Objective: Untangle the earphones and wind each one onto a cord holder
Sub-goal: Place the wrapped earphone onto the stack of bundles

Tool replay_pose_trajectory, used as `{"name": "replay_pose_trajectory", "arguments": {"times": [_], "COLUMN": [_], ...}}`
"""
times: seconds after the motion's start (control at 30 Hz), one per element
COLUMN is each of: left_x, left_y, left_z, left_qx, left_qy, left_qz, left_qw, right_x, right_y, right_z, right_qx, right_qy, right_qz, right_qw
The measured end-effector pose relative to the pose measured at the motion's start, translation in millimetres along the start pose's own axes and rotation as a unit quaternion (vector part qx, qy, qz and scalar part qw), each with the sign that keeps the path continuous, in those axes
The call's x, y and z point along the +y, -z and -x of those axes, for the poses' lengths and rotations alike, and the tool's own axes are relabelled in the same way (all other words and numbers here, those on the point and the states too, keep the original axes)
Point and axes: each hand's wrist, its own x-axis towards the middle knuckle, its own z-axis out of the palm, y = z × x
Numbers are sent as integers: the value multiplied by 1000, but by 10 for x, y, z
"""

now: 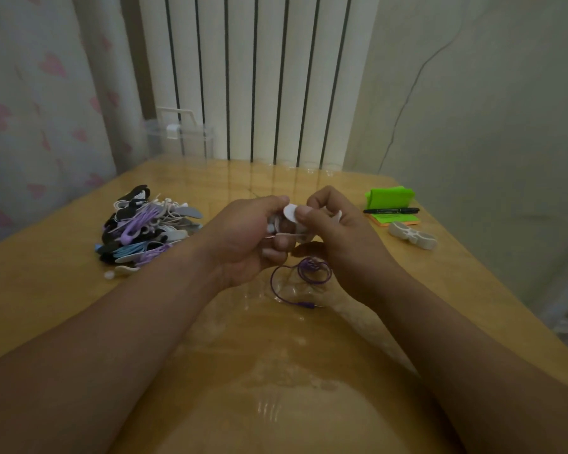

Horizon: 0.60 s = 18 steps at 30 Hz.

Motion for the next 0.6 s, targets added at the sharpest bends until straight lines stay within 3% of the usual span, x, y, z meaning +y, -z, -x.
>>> {"name": "replay_pose_trajectory", "arguments": {"times": [0.33,0.5,0.6], "left_x": [-117,-137,-139], "left_y": [-88,-93,-113], "left_z": [-3,11,6], "left_qx": [58,44,41], "left_qy": [-90,-96,-85], "left_qz": [-208,-252,-214], "left_qw": [972,962,972], "right_x": [46,79,83], "right_y": [-28,-59,-110], "right_z": [-20,-26,-34], "right_qx": [59,125,110], "right_qy": [-10,42,65], "right_qz": [24,192,262], "right_qw": [998,972,957]}}
